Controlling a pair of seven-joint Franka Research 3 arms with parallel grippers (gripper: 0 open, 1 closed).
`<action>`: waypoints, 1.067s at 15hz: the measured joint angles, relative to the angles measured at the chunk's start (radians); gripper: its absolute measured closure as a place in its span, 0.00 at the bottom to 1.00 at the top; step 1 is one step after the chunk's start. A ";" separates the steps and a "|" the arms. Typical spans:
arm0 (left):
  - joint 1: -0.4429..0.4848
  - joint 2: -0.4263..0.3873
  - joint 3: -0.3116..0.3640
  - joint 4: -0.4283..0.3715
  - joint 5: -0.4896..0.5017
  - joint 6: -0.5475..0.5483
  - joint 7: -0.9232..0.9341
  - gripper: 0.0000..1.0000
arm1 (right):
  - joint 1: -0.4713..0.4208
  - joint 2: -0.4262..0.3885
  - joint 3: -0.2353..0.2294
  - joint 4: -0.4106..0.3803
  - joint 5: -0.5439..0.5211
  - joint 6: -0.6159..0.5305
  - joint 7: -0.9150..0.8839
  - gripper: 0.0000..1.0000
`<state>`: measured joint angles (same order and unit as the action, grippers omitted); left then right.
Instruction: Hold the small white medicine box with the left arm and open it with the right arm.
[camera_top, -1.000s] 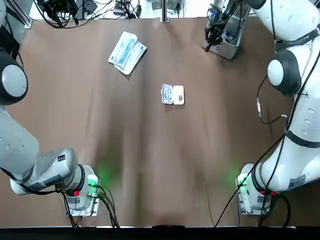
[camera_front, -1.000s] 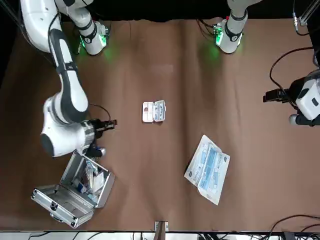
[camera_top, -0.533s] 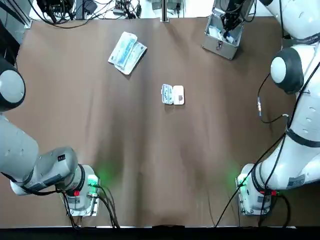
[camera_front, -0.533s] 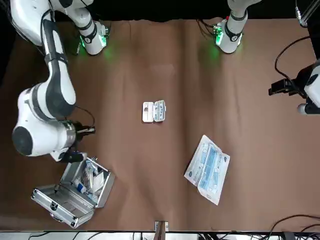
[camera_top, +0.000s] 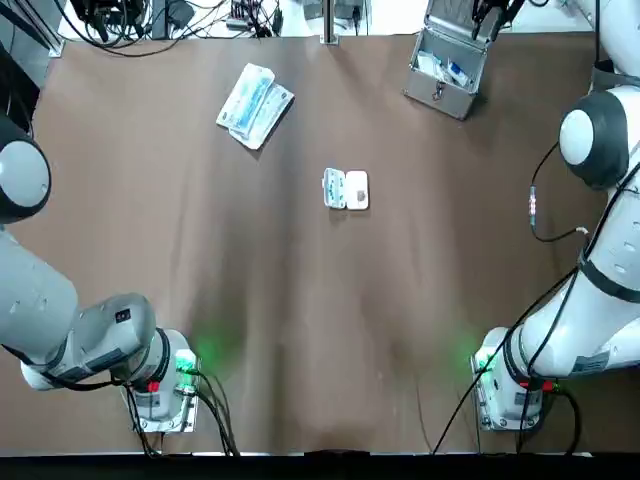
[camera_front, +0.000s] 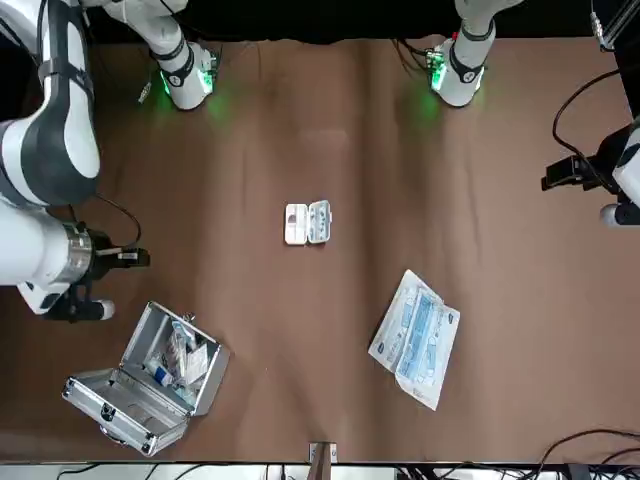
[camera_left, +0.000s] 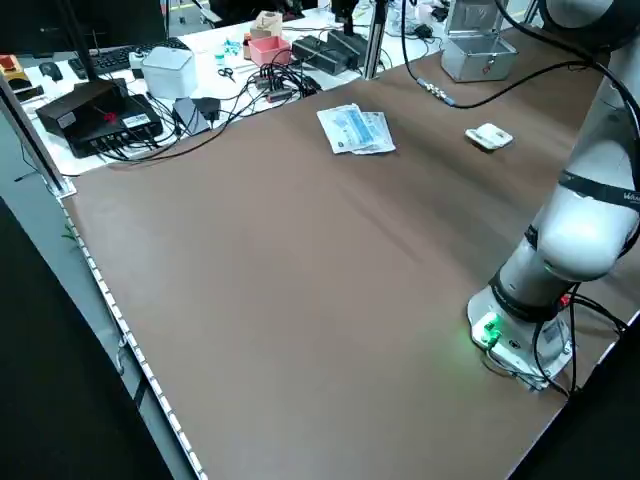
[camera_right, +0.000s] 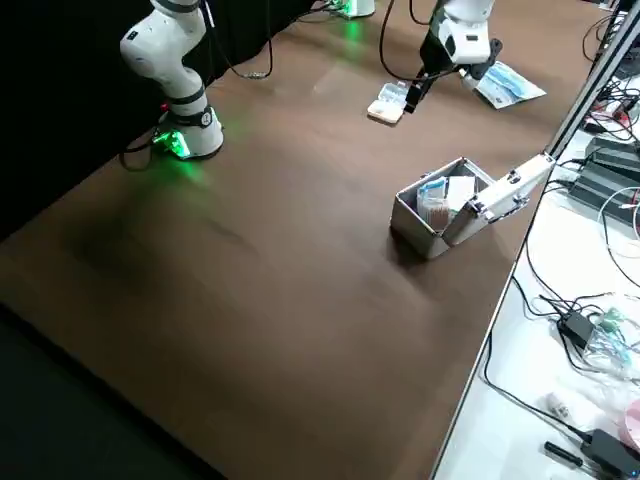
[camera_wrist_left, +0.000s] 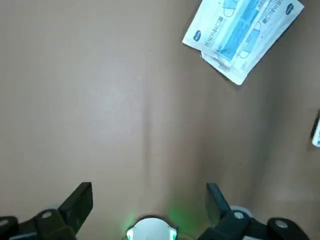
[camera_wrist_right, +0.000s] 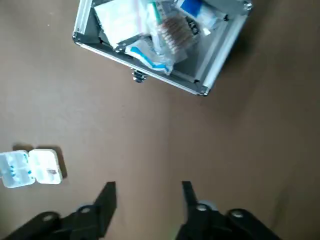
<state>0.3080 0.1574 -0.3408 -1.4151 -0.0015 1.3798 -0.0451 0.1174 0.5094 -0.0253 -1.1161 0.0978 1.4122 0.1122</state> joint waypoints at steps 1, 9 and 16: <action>-0.001 0.000 -0.006 0.000 0.009 0.007 0.000 0.00 | 0.000 -0.012 0.001 0.001 -0.010 -0.008 0.001 0.32; -0.287 -0.039 0.187 -0.002 0.022 0.072 -0.017 0.00 | -0.048 -0.155 -0.001 0.007 -0.025 -0.059 0.004 0.01; -0.246 -0.116 0.204 -0.108 0.022 0.151 -0.013 0.00 | -0.058 -0.343 0.001 -0.089 -0.028 -0.059 -0.013 0.01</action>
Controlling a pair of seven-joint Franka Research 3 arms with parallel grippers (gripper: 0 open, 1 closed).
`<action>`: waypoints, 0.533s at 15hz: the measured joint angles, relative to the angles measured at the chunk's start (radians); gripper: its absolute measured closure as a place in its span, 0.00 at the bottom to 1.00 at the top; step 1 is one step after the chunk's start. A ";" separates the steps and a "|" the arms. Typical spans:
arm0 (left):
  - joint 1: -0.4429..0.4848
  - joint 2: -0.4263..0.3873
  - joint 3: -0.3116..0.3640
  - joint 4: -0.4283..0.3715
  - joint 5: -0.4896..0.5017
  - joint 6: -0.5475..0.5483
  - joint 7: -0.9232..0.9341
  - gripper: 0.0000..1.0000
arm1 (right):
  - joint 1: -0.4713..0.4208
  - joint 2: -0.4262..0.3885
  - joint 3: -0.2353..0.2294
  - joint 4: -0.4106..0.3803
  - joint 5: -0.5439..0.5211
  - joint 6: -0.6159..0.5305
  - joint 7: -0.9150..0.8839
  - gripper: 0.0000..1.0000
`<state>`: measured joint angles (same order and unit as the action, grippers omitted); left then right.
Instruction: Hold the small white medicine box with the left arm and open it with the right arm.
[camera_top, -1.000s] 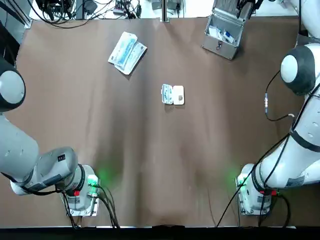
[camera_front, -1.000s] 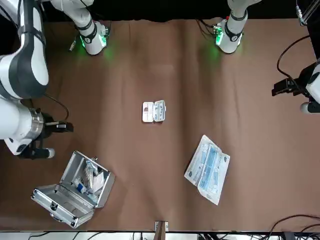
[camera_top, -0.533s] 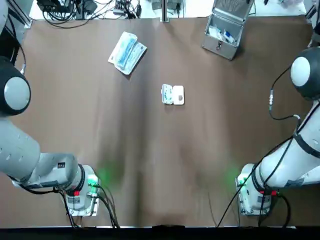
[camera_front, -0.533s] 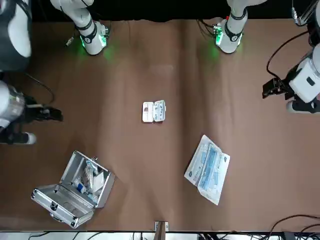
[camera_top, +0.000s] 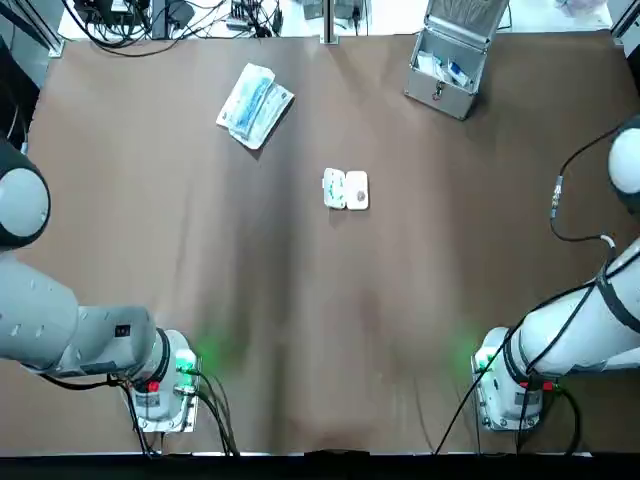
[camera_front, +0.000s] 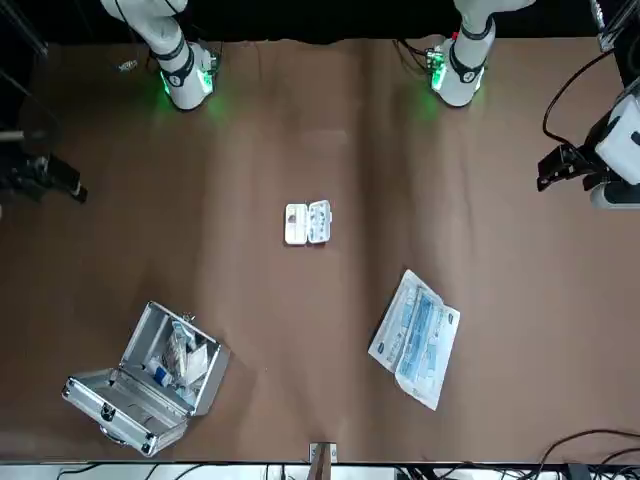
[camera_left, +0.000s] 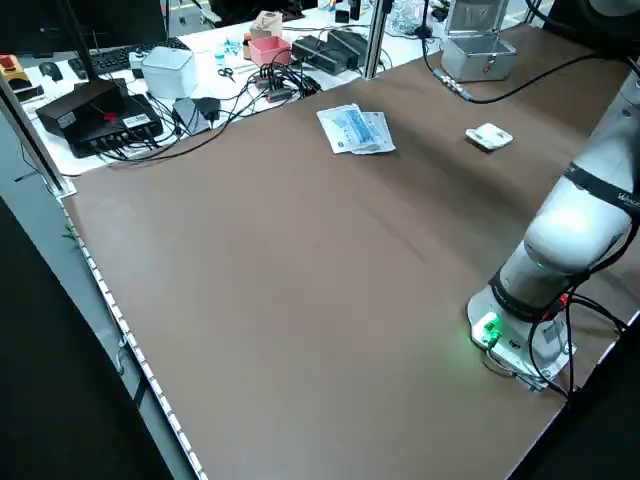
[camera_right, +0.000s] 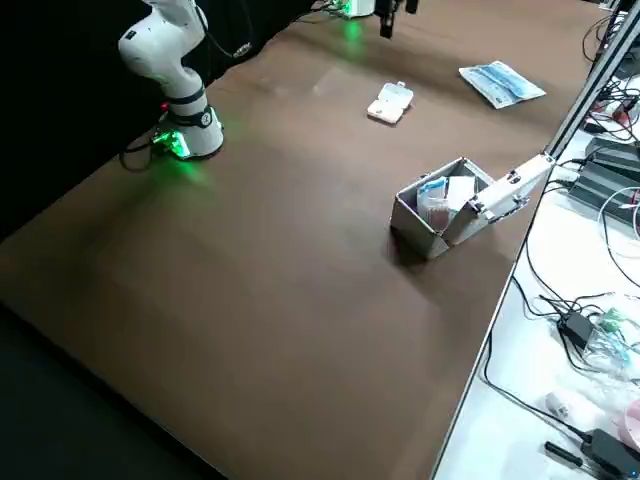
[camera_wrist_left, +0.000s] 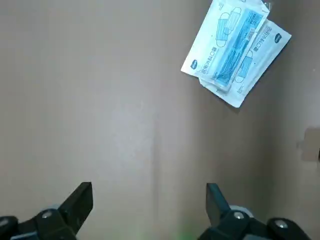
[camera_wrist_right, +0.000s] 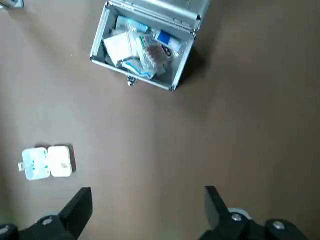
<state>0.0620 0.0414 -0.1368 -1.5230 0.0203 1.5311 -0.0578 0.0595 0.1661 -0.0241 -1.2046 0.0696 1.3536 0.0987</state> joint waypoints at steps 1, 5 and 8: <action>0.000 -0.001 0.000 0.000 0.000 0.002 -0.001 0.00 | -0.003 -0.040 0.000 -0.049 -0.001 0.014 -0.016 0.01; 0.000 0.005 0.002 0.005 0.000 0.015 -0.002 0.00 | -0.005 -0.158 0.001 -0.209 -0.005 0.077 -0.048 0.01; 0.000 0.007 0.003 0.009 0.000 0.017 -0.002 0.00 | -0.011 -0.174 0.000 -0.238 -0.007 0.082 -0.087 0.01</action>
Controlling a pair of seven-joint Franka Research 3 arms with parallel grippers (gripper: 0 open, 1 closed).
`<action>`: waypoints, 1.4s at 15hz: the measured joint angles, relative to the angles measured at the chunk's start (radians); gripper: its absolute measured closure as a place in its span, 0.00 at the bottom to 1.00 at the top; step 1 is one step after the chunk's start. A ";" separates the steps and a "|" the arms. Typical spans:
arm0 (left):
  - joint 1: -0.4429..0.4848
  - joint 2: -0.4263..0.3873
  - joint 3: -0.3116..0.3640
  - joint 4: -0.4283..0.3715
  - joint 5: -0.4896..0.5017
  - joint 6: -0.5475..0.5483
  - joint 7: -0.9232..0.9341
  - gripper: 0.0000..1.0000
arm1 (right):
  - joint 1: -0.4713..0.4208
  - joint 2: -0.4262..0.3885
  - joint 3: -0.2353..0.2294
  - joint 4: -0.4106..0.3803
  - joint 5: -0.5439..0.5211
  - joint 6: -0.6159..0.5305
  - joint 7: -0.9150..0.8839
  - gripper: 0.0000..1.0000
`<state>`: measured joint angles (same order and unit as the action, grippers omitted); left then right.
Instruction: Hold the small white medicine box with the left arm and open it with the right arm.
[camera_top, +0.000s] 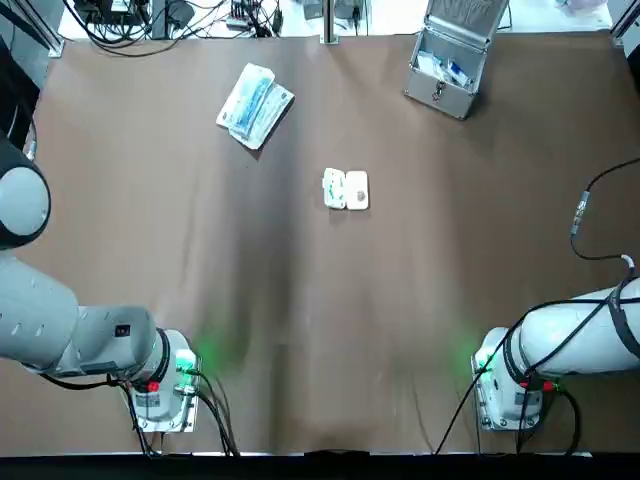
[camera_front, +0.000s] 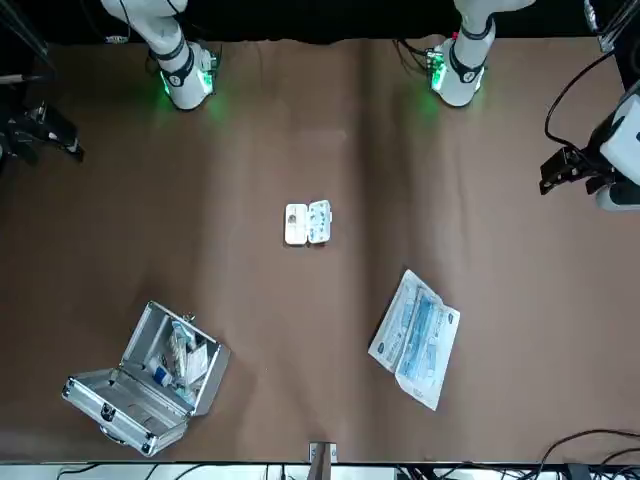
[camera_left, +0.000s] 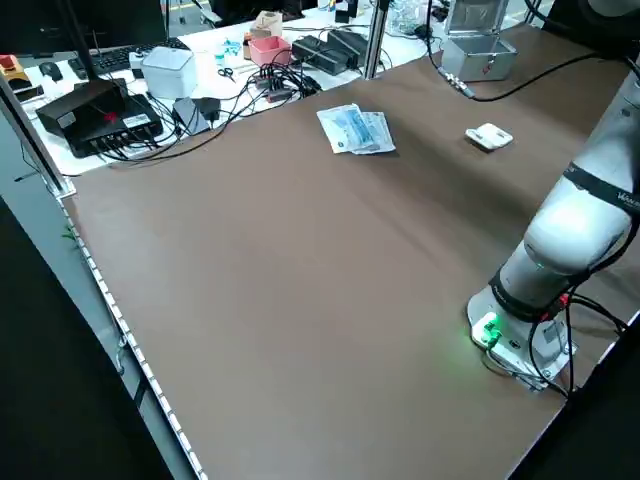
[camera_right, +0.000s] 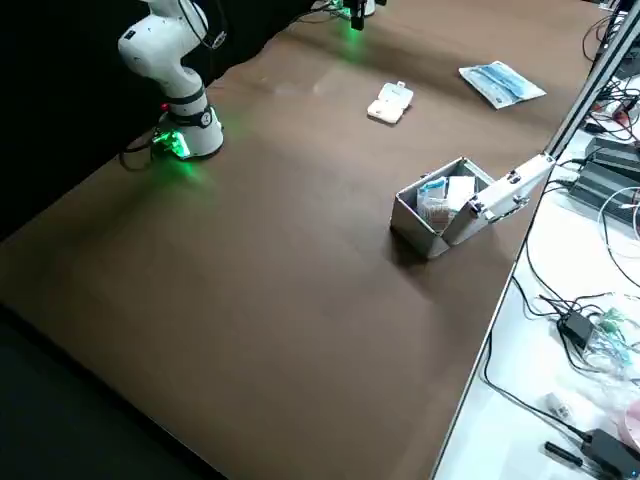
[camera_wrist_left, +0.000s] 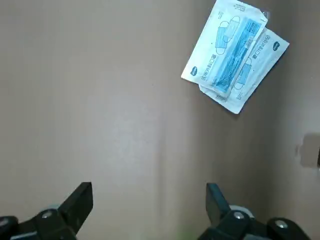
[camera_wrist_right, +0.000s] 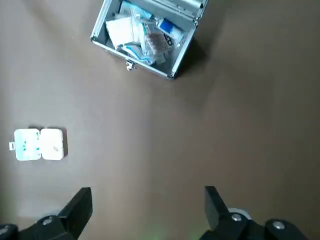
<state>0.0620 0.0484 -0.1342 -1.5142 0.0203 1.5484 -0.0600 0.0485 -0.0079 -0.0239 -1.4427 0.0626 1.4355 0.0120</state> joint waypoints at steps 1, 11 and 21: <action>0.000 0.000 0.000 0.001 0.000 0.000 -0.002 0.00 | 0.000 0.000 0.000 -0.004 0.000 -0.006 -0.003 0.01; 0.000 0.001 0.000 0.025 0.000 0.005 -0.016 0.00 | 0.004 -0.007 0.017 -0.015 -0.050 0.009 -0.004 0.01; 0.000 0.004 0.001 0.025 0.000 0.005 -0.017 0.00 | -0.006 -0.007 0.003 -0.039 -0.073 0.022 -0.004 0.01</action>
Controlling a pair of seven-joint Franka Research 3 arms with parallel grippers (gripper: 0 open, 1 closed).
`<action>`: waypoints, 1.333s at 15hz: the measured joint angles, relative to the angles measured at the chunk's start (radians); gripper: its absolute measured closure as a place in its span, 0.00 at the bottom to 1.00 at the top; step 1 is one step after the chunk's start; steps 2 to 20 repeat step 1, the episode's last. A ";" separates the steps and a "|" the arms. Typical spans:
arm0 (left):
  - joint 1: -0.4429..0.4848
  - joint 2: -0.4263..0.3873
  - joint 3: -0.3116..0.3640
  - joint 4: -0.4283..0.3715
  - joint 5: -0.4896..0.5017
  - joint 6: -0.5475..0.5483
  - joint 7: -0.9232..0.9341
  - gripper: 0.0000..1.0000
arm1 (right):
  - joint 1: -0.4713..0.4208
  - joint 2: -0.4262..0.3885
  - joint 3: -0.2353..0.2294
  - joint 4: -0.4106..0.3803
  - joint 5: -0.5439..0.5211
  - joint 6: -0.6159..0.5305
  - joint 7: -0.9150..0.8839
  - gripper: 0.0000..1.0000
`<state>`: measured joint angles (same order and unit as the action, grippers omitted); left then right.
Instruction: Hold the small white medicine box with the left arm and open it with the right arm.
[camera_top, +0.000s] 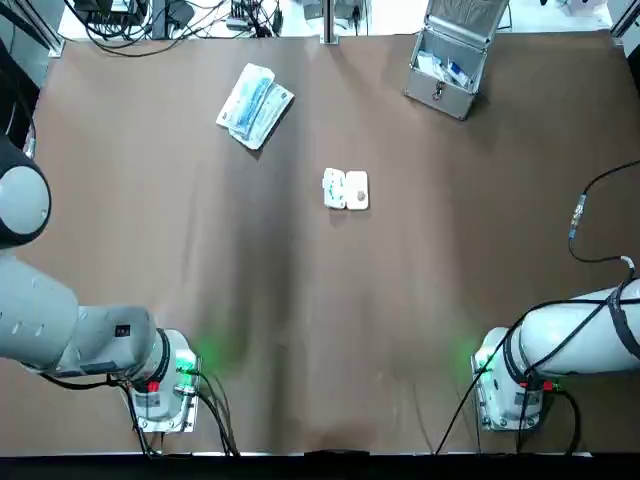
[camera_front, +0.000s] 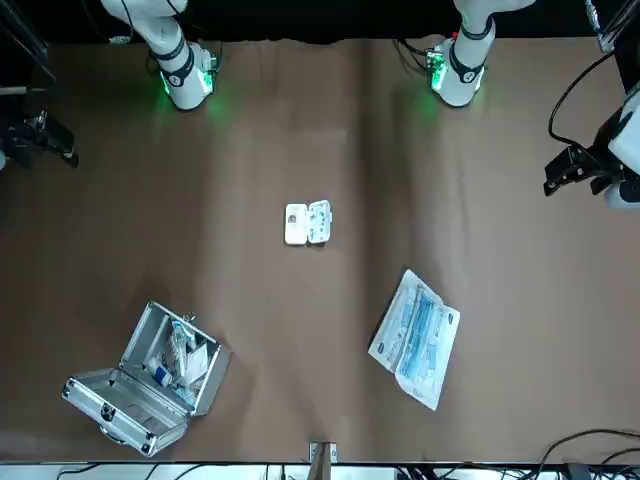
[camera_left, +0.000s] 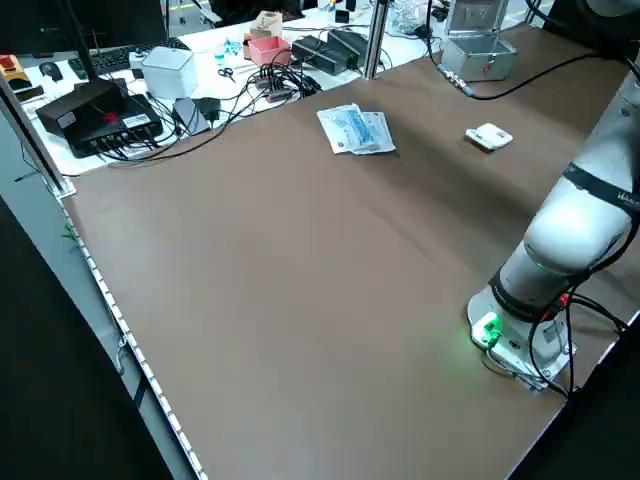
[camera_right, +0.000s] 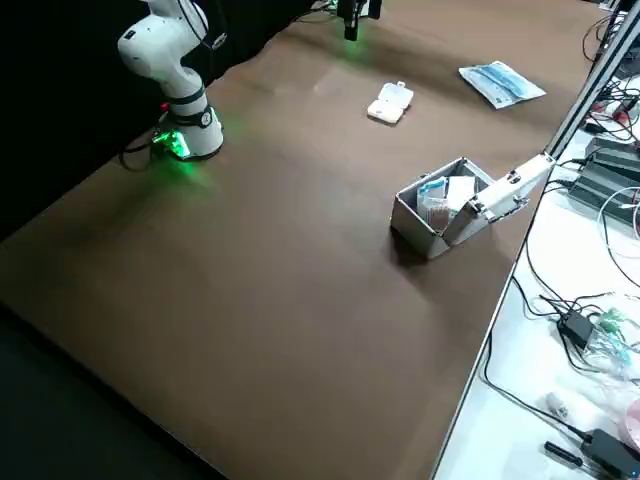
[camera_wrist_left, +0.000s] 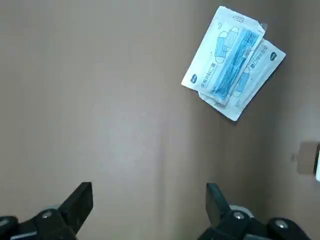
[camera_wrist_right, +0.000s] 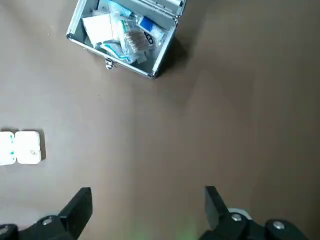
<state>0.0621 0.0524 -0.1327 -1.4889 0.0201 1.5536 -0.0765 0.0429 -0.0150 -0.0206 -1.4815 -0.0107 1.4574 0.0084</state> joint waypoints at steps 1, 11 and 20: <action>0.000 0.000 0.000 0.000 0.000 0.000 0.000 0.00 | -0.001 0.000 -0.001 -0.002 0.000 0.000 0.000 0.01; 0.000 0.000 0.000 0.000 0.000 0.000 0.000 0.00 | -0.001 0.000 -0.001 -0.002 0.000 0.000 0.000 0.01; 0.000 0.000 0.000 0.000 0.000 0.000 0.000 0.00 | -0.001 0.000 -0.001 -0.002 0.000 0.000 0.000 0.01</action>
